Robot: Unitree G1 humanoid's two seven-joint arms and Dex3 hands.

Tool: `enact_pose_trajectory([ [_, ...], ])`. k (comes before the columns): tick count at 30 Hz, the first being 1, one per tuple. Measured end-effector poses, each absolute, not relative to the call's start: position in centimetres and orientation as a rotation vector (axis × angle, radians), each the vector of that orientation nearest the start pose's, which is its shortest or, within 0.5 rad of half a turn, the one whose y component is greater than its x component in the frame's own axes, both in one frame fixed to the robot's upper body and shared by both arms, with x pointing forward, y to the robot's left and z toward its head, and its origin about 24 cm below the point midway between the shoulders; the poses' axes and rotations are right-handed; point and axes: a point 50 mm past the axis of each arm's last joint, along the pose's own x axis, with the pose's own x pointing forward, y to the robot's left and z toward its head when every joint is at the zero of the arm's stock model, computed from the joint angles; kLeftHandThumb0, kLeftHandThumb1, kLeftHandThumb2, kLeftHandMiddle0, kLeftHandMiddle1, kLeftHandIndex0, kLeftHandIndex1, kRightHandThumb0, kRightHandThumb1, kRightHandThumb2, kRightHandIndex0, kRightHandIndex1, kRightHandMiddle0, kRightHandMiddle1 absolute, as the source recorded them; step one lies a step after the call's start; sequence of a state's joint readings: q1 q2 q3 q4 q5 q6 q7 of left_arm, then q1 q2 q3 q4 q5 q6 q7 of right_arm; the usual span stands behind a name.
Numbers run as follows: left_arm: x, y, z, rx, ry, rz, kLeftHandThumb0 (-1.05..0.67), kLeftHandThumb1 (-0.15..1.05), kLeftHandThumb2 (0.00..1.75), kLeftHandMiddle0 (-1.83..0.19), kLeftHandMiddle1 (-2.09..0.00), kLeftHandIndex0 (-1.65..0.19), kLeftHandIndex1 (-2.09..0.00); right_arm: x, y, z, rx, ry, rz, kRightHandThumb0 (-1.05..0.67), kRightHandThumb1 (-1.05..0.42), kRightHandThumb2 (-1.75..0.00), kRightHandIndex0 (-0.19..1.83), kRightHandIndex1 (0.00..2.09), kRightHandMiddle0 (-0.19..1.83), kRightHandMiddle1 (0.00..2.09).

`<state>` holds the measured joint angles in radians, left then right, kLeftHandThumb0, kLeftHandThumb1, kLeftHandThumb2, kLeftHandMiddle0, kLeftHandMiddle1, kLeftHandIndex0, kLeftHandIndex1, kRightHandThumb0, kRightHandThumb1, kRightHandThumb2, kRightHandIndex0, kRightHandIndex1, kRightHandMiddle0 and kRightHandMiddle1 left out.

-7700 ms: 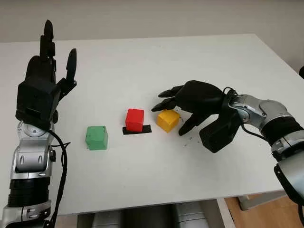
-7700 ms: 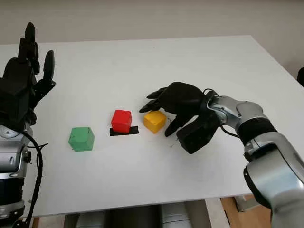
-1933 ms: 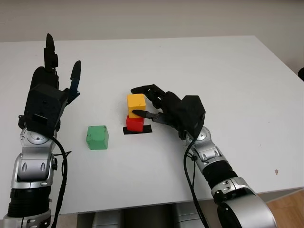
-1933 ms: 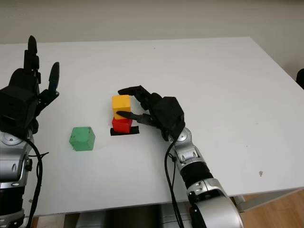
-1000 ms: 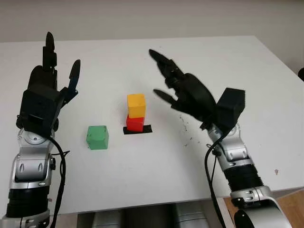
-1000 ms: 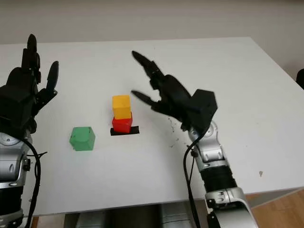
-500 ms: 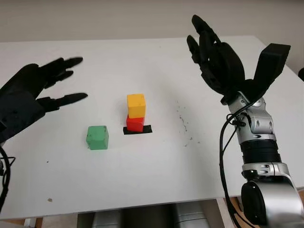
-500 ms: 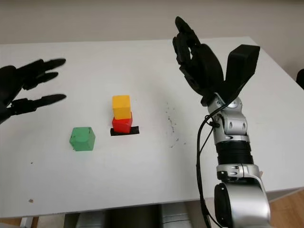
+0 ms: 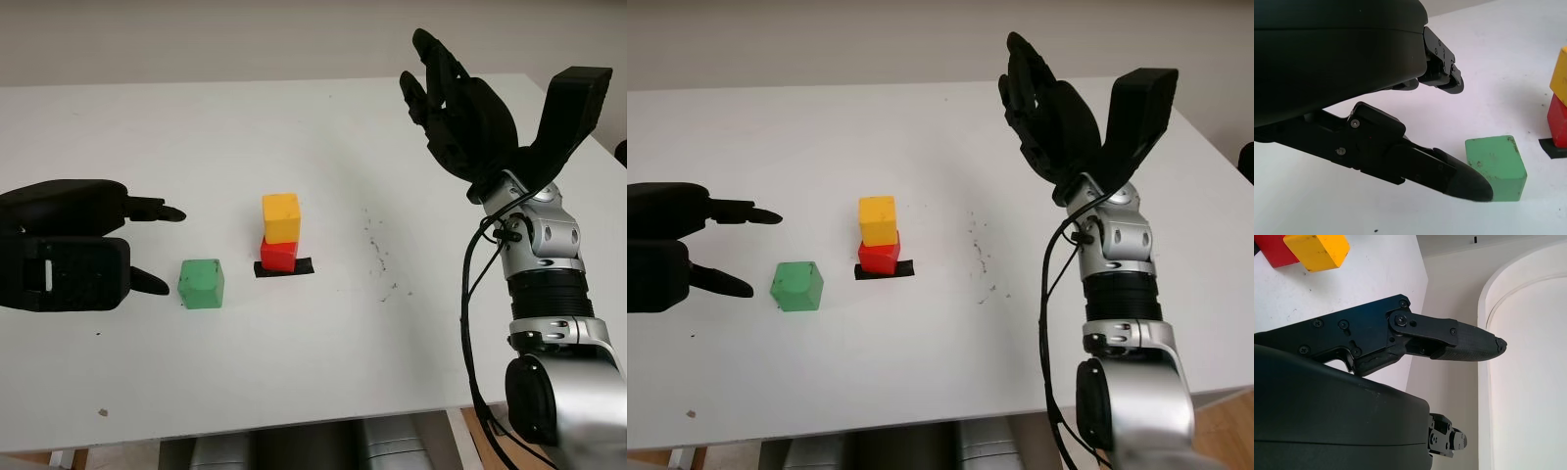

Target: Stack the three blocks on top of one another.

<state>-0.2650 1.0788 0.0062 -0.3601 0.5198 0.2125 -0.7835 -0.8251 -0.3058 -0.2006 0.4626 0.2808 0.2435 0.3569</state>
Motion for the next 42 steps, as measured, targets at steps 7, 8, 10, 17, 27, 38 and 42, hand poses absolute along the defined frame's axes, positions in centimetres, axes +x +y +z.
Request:
enact_pose_trajectory([
  [7,26.5,23.7,20.4,1.644,0.153,-0.448,-0.91,1.0,0.06,-0.1,-0.04,-0.23,-0.09,38.2,-18.8,19.4,0.066,-0.17,0.29,-0.75,-1.05,-0.61,-0.1,0.06,-0.1,0.1],
  [8,26.5,23.6,20.3,1.636,0.157,-0.459,-0.92,0.99,0.06,-0.1,-0.04,-0.23,-0.09,38.2,-18.9,19.5,0.064,-0.171,0.286,-0.75,-1.05,-0.61,-0.1,0.06,-0.1,0.1],
  [10,26.5,23.6,20.2,1.618,0.173,-0.476,-0.92,0.98,0.05,-0.08,-0.04,-0.22,-0.08,38.2,-18.9,19.5,0.059,-0.173,0.277,-0.74,-1.05,-0.61,-0.1,0.06,-0.1,0.1],
  [17,26.4,23.3,20.2,1.582,0.169,-0.493,-0.91,0.98,0.05,-0.08,-0.05,-0.23,-0.07,38.1,-18.8,19.7,0.051,-0.177,0.271,-0.74,-1.05,-0.6,-0.08,0.06,-0.07,0.1],
  [27,26.3,23.0,20.2,1.628,0.12,-0.458,-0.89,0.97,0.05,-0.11,-0.06,-0.31,-0.1,38.1,-18.8,19.7,0.033,-0.176,0.272,-0.75,-1.05,-0.6,-0.07,0.06,-0.05,0.09],
  [38,26.2,22.5,18.7,1.679,0.088,-0.46,-0.88,0.97,0.05,-0.16,-0.07,-0.38,-0.13,38.0,-18.7,19.7,0.035,-0.167,0.278,-0.73,-1.05,-0.61,-0.08,0.06,-0.05,0.08],
  [42,26.2,22.4,18.3,1.686,0.085,-0.459,-0.87,0.97,0.06,-0.16,-0.06,-0.39,-0.14,37.9,-18.7,19.5,0.038,-0.159,0.288,-0.74,-1.05,-0.62,-0.09,0.05,-0.06,0.07],
])
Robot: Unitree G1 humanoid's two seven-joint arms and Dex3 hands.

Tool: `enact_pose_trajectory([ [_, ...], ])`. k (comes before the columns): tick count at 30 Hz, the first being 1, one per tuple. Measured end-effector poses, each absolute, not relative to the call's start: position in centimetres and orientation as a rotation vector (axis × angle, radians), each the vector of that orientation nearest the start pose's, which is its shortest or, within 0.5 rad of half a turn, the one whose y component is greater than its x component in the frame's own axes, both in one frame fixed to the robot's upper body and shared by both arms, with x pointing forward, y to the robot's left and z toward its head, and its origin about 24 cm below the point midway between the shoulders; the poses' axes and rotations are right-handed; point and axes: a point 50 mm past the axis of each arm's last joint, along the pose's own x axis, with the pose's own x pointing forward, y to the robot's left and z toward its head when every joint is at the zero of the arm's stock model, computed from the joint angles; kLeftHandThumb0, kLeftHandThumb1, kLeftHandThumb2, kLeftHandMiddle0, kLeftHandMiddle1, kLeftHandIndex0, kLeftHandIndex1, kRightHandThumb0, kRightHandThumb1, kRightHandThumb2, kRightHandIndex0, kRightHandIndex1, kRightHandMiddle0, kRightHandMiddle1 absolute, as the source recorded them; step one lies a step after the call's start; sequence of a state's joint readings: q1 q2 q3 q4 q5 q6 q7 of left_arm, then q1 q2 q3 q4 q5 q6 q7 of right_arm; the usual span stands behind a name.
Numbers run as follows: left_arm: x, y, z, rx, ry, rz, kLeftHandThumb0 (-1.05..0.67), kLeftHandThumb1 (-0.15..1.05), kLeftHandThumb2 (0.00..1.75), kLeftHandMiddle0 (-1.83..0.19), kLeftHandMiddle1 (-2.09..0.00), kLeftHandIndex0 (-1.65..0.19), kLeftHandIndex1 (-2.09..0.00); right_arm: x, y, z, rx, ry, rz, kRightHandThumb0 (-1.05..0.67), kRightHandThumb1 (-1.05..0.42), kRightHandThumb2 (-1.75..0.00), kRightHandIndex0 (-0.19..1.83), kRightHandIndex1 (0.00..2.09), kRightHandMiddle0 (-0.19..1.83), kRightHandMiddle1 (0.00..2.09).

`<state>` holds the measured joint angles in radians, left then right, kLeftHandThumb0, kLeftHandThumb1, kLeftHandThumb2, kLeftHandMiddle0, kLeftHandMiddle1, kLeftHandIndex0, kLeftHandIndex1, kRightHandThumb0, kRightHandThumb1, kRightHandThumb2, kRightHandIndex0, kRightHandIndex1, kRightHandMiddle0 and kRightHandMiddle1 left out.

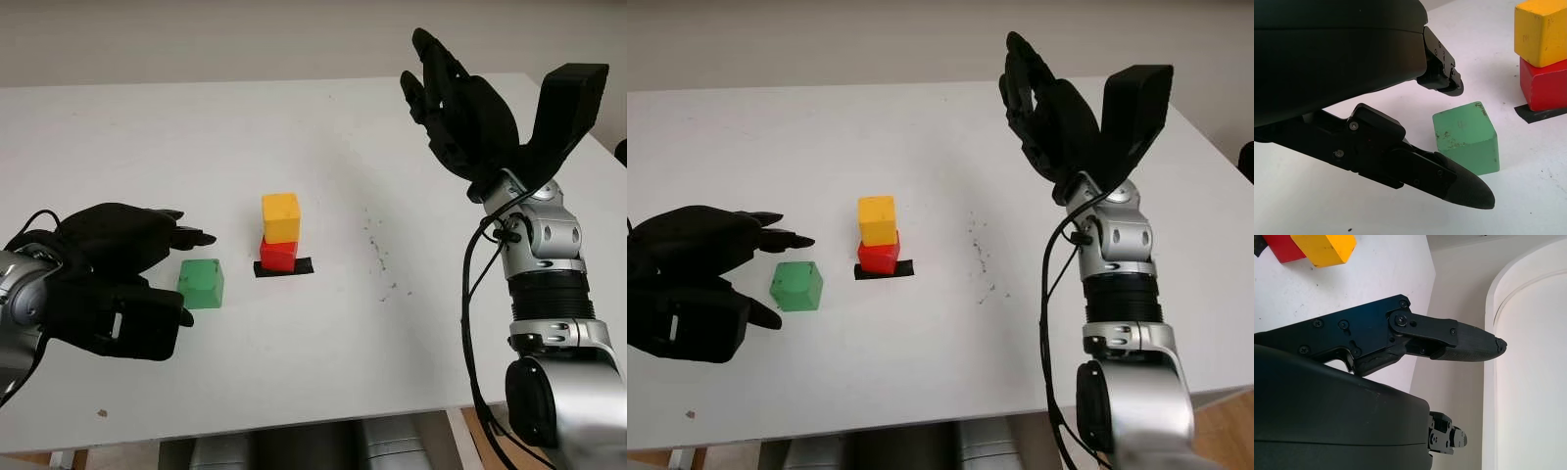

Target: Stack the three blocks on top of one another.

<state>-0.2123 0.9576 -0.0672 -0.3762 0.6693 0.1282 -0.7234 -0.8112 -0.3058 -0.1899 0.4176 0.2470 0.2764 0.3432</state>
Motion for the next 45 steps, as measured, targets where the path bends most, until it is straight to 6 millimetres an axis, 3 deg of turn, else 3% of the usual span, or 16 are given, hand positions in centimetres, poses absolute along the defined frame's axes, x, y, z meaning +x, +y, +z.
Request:
enact_pose_trajectory([
  [9,26.1,22.2,16.9,1.684,0.054,-0.459,-0.93,1.0,0.06,-0.22,-0.07,-0.45,-0.19,37.9,-18.6,19.2,0.023,-0.147,0.292,-0.75,-1.05,-0.62,-0.08,0.06,-0.06,0.07],
  [14,26.1,21.9,16.2,1.729,0.039,-0.441,-0.87,1.0,0.05,-0.27,-0.08,-0.51,-0.26,37.8,-18.6,18.8,0.023,-0.136,0.299,-0.74,-1.05,-0.63,-0.1,0.05,-0.07,0.06],
  [16,26.0,21.9,16.1,1.745,0.019,-0.432,-0.84,1.0,0.05,-0.32,-0.07,-0.48,-0.45,37.8,-18.6,18.7,0.024,-0.133,0.301,-0.73,-1.05,-0.63,-0.1,0.05,-0.06,0.07],
  [18,26.0,21.8,15.9,1.75,0.005,-0.428,-0.81,1.0,0.05,-0.35,-0.06,-0.35,-0.78,37.8,-18.6,18.6,0.025,-0.13,0.301,-0.73,-1.05,-0.62,-0.09,0.05,-0.05,0.07],
  [21,26.0,21.7,15.7,1.769,-0.042,-0.4,-0.74,0.98,0.05,-0.43,-0.08,-0.33,-1.08,37.7,-18.6,18.5,0.024,-0.131,0.298,-0.72,-1.05,-0.62,-0.09,0.06,-0.06,0.06],
  [30,26.0,21.7,15.1,1.854,-0.114,-0.339,-0.66,0.97,0.05,-0.52,-0.11,-0.39,-1.31,37.5,-18.5,18.7,0.028,-0.138,0.306,-0.72,-1.05,-0.61,-0.1,0.05,-0.07,0.06],
  [33,26.1,21.7,14.8,1.86,-0.152,-0.318,-0.52,0.97,0.05,-0.56,-0.14,-0.43,-1.45,37.5,-18.5,18.7,0.028,-0.139,0.308,-0.72,-1.05,-0.61,-0.1,0.05,-0.07,0.06],
  [36,26.1,21.7,14.4,1.859,-0.197,-0.292,-0.42,0.95,0.05,-0.56,-0.25,-0.42,-1.58,37.5,-18.5,18.7,0.03,-0.139,0.313,-0.71,-1.05,-0.61,-0.1,0.05,-0.06,0.06],
  [40,26.2,21.8,14.1,1.872,-0.238,-0.274,-0.39,0.94,0.05,-0.3,-0.8,-0.4,-1.65,37.4,-18.5,18.5,0.031,-0.135,0.322,-0.71,-1.05,-0.61,-0.11,0.05,-0.07,0.05],
  [43,26.2,21.9,14.0,1.87,-0.258,-0.27,-0.38,0.94,0.05,-0.25,-0.92,-0.42,-1.59,37.3,-18.5,18.2,0.032,-0.122,0.333,-0.72,-1.05,-0.61,-0.12,0.04,-0.07,0.05],
  [45,26.2,21.9,14.0,1.849,-0.275,-0.262,-0.39,0.95,0.05,-0.22,-0.99,-0.4,-1.67,37.1,-18.5,18.0,0.034,-0.116,0.335,-0.73,-1.05,-0.61,-0.12,0.05,-0.07,0.06],
])
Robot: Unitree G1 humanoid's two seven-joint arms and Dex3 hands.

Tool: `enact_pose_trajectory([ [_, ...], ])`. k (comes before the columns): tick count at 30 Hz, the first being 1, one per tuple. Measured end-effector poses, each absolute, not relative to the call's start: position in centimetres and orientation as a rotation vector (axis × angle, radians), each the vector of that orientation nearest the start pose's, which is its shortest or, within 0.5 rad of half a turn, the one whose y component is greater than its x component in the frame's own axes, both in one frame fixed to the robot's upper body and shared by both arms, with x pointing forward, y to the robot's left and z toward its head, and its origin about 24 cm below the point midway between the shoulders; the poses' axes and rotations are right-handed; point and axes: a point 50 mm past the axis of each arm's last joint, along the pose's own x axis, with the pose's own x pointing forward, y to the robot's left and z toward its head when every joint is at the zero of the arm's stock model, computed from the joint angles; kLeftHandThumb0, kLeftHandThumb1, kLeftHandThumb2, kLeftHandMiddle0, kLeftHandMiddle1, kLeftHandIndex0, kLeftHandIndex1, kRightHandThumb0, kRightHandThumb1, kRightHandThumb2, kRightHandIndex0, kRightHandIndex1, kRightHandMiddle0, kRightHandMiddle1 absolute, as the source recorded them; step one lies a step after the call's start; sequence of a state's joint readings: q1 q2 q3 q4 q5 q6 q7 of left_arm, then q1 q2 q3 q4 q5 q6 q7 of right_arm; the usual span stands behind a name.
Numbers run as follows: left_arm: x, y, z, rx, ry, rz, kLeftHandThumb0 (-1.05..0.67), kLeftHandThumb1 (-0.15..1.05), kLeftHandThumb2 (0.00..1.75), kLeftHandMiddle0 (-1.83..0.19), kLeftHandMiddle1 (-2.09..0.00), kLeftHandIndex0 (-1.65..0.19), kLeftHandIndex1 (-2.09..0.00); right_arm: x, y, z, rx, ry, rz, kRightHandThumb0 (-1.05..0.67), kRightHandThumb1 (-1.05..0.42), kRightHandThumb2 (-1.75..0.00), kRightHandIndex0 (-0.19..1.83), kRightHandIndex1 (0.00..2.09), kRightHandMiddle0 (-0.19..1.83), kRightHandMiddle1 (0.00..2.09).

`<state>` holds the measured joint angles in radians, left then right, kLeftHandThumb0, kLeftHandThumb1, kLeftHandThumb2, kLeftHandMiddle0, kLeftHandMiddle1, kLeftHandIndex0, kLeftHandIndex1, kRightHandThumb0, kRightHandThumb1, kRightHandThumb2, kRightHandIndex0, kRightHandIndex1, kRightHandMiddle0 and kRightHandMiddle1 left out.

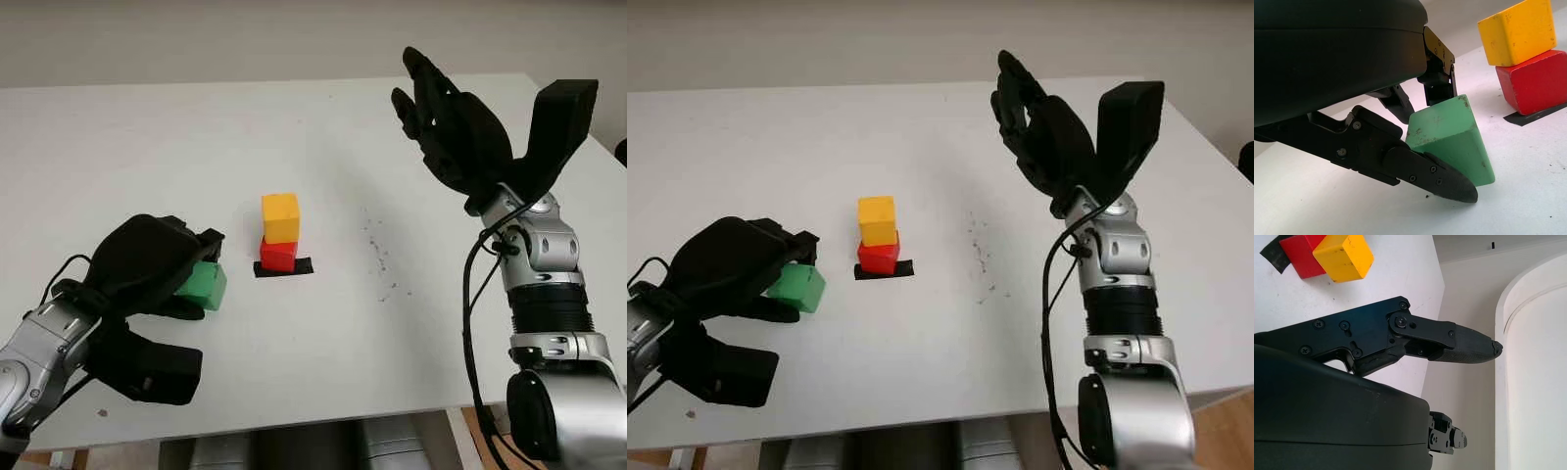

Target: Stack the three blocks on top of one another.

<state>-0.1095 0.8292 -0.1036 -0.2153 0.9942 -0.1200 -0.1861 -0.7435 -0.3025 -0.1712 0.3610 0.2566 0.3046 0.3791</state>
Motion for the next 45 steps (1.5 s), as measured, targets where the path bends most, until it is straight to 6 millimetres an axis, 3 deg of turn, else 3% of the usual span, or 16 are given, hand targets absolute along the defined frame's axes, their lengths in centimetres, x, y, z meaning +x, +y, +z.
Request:
enact_pose_trajectory([
  [8,26.2,22.6,16.2,1.492,-0.24,-0.162,-0.4,1.0,0.06,-0.13,-0.89,-0.32,-1.56,36.6,-17.2,16.3,0.072,-0.087,0.375,-0.73,-1.05,-0.62,-0.1,0.06,-0.06,0.06],
  [11,26.3,22.9,17.4,1.356,-0.195,-0.131,-0.38,1.0,0.06,-0.14,-0.75,-0.28,-1.6,36.4,-16.7,15.7,0.087,-0.079,0.381,-0.73,-1.05,-0.62,-0.11,0.05,-0.07,0.05],
  [18,26.3,23.5,19.9,1.12,-0.18,-0.091,-0.34,0.99,0.05,-0.13,-0.67,-0.27,-1.65,36.0,-15.9,14.6,0.102,-0.056,0.404,-0.72,-1.05,-0.62,-0.12,0.05,-0.08,0.05],
  [23,26.8,24.0,20.8,0.979,-0.138,-0.08,-0.34,0.99,0.05,-0.09,-0.74,-0.26,-1.76,35.7,-16.0,13.9,0.103,-0.032,0.401,-0.71,-1.05,-0.63,-0.12,0.05,-0.08,0.05],
  [29,27.8,24.2,22.6,0.832,-0.176,-0.068,-0.35,0.97,0.05,0.02,-0.95,-0.28,-1.7,35.7,-15.5,13.6,0.114,-0.025,0.408,-0.71,-1.05,-0.64,-0.13,0.05,-0.09,0.05],
  [33,28.6,23.9,22.9,0.738,-0.178,-0.067,-0.39,0.97,0.05,-0.02,-0.92,-0.33,-1.62,35.6,-15.0,13.2,0.126,-0.027,0.399,-0.71,-1.05,-0.66,-0.18,0.03,-0.16,0.02],
  [36,29.3,23.3,23.2,0.694,-0.188,-0.069,-0.42,0.97,0.05,-0.14,-0.71,-0.42,-1.5,35.5,-14.7,13.0,0.134,-0.035,0.396,-0.72,-1.05,-0.67,-0.19,0.03,-0.18,0.02],
  [39,30.0,22.9,23.3,0.629,-0.168,-0.054,-0.42,0.97,0.05,-0.29,-0.36,-0.48,-1.41,35.6,-14.6,12.8,0.14,-0.03,0.395,-0.72,-1.05,-0.66,-0.19,0.03,-0.18,0.03],
  [45,31.4,21.2,22.8,0.519,-0.133,-0.096,-0.44,1.02,0.06,-0.25,-0.07,-0.42,-1.55,35.6,-14.3,12.5,0.153,-0.02,0.396,-0.73,-1.05,-0.63,-0.18,0.04,-0.16,0.05],
])
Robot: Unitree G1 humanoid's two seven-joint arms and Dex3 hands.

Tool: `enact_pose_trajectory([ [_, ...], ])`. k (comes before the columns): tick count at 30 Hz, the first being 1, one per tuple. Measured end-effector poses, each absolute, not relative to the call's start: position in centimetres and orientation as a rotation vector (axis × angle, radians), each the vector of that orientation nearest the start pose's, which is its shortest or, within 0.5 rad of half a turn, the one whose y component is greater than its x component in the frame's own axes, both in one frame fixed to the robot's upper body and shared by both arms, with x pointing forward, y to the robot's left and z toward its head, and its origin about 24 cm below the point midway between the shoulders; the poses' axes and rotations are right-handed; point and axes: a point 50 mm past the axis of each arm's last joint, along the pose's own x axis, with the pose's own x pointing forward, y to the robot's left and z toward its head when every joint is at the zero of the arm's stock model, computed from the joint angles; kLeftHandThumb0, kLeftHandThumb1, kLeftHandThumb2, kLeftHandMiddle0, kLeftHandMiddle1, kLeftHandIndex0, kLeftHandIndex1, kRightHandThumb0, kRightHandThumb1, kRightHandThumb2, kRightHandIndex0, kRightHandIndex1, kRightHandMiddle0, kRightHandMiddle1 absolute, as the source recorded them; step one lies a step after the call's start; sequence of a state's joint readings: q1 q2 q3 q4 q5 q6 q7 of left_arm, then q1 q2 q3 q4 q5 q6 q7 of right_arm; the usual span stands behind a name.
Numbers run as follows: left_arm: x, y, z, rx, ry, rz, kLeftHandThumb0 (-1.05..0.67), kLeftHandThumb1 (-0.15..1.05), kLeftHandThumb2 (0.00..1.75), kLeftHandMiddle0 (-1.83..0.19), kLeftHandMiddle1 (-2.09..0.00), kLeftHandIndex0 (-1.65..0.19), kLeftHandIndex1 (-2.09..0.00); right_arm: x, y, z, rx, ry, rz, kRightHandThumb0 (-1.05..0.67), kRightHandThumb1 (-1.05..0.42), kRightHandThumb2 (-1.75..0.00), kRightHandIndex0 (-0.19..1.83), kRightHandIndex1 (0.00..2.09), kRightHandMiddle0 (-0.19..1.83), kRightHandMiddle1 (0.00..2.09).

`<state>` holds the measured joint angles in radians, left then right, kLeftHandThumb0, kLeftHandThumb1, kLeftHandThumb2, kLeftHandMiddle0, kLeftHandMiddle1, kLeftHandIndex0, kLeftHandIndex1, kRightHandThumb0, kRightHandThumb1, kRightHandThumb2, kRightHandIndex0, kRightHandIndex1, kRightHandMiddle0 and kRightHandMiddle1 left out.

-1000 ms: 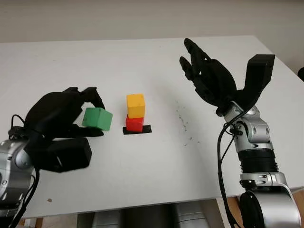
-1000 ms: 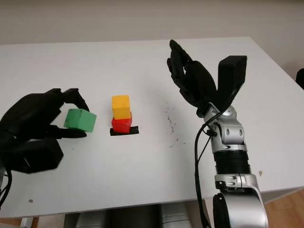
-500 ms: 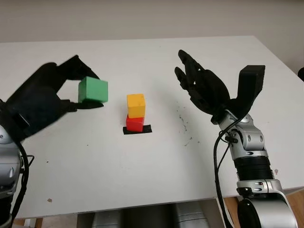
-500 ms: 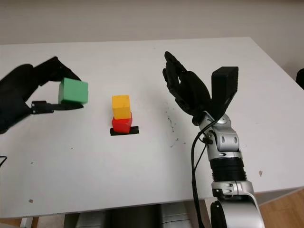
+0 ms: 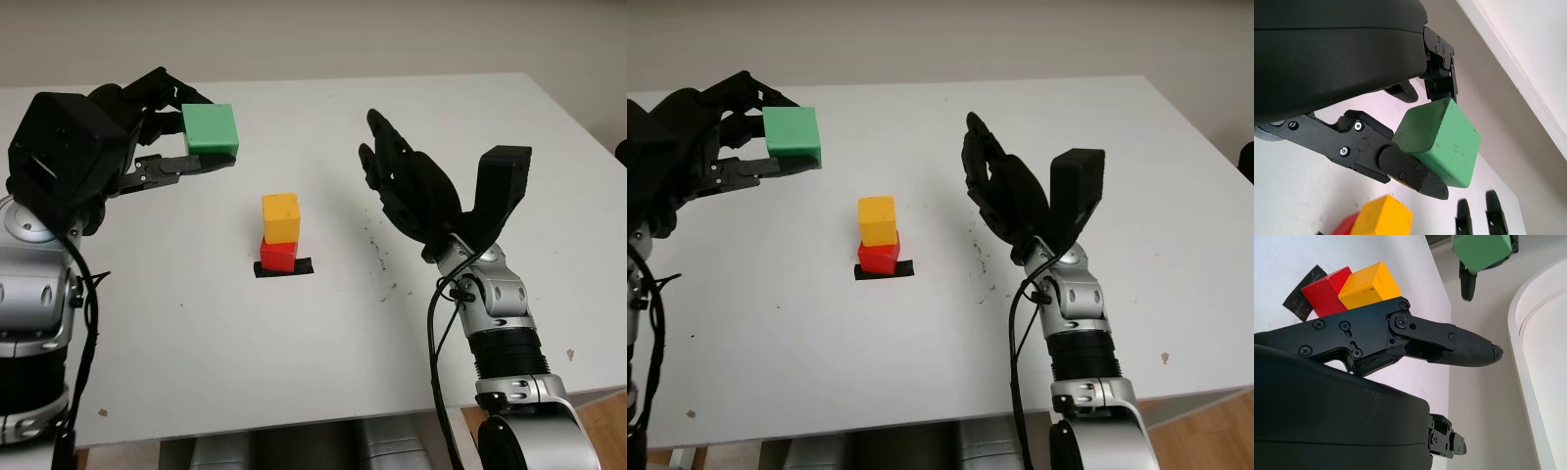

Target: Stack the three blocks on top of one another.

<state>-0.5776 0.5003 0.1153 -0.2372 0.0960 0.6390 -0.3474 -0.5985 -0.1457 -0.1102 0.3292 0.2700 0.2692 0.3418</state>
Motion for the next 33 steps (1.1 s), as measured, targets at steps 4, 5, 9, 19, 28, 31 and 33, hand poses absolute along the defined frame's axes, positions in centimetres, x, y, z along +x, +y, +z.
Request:
enact_pose_trajectory([
  [4,32.2,20.4,21.9,0.475,-0.103,-0.105,-0.47,1.01,0.05,-0.15,-0.03,-0.41,-1.52,35.6,-14.3,12.4,0.154,-0.018,0.392,-0.74,-1.05,-0.62,-0.17,0.05,-0.16,0.05],
  [5,32.3,20.3,21.7,0.465,-0.097,-0.107,-0.47,1.01,0.05,-0.13,-0.03,-0.41,-1.51,35.6,-14.3,12.4,0.154,-0.017,0.392,-0.74,-1.05,-0.62,-0.17,0.05,-0.16,0.05],
  [9,33.0,19.6,20.7,0.405,-0.075,-0.114,-0.47,1.01,0.05,-0.08,-0.03,-0.43,-1.47,35.6,-14.3,12.4,0.153,-0.014,0.39,-0.74,-1.05,-0.6,-0.16,0.06,-0.15,0.05],
  [19,33.3,17.5,18.5,0.282,-0.042,-0.153,-0.5,1.0,0.05,-0.12,-0.05,-0.42,-1.59,35.6,-14.3,12.2,0.153,-0.007,0.392,-0.73,-1.05,-0.61,-0.16,0.06,-0.15,0.05],
  [28,33.2,16.8,17.5,0.274,-0.008,-0.193,-0.48,0.98,0.05,-0.07,-0.04,-0.42,-1.58,35.6,-14.3,12.2,0.146,-0.005,0.392,-0.73,-1.05,-0.61,-0.15,0.06,-0.14,0.06],
  [31,33.3,16.4,17.3,0.277,0.0,-0.208,-0.47,0.97,0.05,-0.07,-0.05,-0.43,-1.61,35.6,-14.3,12.2,0.146,-0.005,0.392,-0.73,-1.05,-0.61,-0.16,0.05,-0.15,0.05],
  [33,33.3,16.3,17.2,0.282,0.002,-0.212,-0.47,0.98,0.05,-0.08,-0.05,-0.44,-1.63,35.6,-14.3,12.2,0.146,-0.005,0.392,-0.73,-1.05,-0.61,-0.16,0.05,-0.14,0.06],
])
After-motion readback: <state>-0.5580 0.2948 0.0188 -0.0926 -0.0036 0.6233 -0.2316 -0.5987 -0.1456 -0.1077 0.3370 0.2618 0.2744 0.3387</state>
